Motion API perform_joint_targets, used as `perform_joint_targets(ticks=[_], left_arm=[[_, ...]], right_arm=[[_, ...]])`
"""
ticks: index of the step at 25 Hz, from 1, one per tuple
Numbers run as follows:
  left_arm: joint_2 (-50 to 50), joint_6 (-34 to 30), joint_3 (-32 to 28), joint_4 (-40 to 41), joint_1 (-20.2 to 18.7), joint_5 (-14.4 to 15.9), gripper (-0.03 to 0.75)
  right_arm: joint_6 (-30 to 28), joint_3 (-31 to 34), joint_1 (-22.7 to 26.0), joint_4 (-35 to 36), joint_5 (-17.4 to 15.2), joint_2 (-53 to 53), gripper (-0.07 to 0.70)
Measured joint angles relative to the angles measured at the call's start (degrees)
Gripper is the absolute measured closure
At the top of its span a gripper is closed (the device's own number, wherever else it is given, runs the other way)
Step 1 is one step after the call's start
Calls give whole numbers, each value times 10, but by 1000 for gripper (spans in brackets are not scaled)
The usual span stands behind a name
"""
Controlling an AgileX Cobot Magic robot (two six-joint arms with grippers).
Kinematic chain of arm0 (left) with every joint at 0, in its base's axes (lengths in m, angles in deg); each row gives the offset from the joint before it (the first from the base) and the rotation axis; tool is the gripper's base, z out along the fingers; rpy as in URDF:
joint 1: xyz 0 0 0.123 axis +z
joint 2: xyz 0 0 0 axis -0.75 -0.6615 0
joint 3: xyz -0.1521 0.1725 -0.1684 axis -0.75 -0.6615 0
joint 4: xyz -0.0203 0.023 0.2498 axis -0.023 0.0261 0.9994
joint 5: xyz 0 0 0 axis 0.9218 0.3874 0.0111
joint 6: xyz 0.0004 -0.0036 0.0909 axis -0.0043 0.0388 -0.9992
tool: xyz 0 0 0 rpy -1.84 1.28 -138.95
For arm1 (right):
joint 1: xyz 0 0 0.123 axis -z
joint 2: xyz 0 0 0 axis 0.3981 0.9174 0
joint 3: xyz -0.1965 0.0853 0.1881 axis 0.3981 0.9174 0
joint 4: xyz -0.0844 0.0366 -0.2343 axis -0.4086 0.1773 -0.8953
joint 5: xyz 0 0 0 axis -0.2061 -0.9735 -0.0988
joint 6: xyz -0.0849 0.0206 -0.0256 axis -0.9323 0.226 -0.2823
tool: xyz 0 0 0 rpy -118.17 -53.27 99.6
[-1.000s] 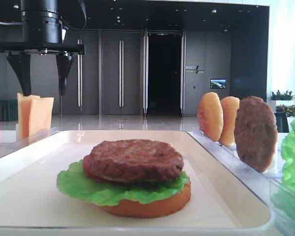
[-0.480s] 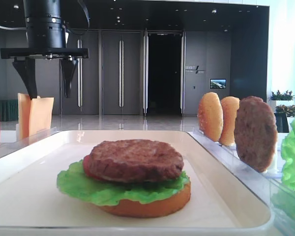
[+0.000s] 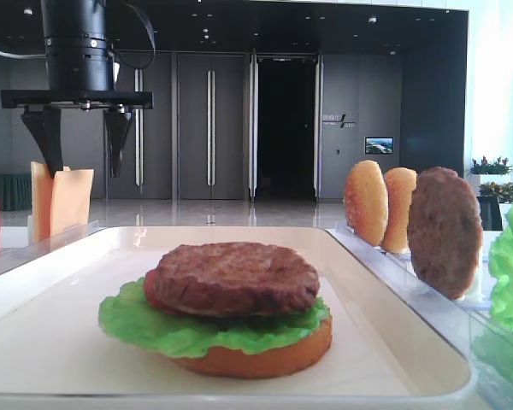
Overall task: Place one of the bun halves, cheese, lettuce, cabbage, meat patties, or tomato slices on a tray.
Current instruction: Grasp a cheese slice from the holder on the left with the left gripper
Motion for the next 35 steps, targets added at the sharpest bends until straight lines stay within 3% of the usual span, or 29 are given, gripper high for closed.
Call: perform_joint_targets(ticks=[10,14,24,30,35], left_arm=[[-10,0,0,4,0,-2,211],[-10,-4,0,5,0,3,245],[-10,-54,0,22,0,34,517],[-10,-57,0,46,0,34,582],[-10,-60,0,30,0,34,680]], right_arm=[[0,0,0,0,0,0,45],[0,0,0,0,0,0,45],[0,0,0,0,0,0,45],[0,0,0,0,0,0,45],[0,0,0,0,-1,0,45]])
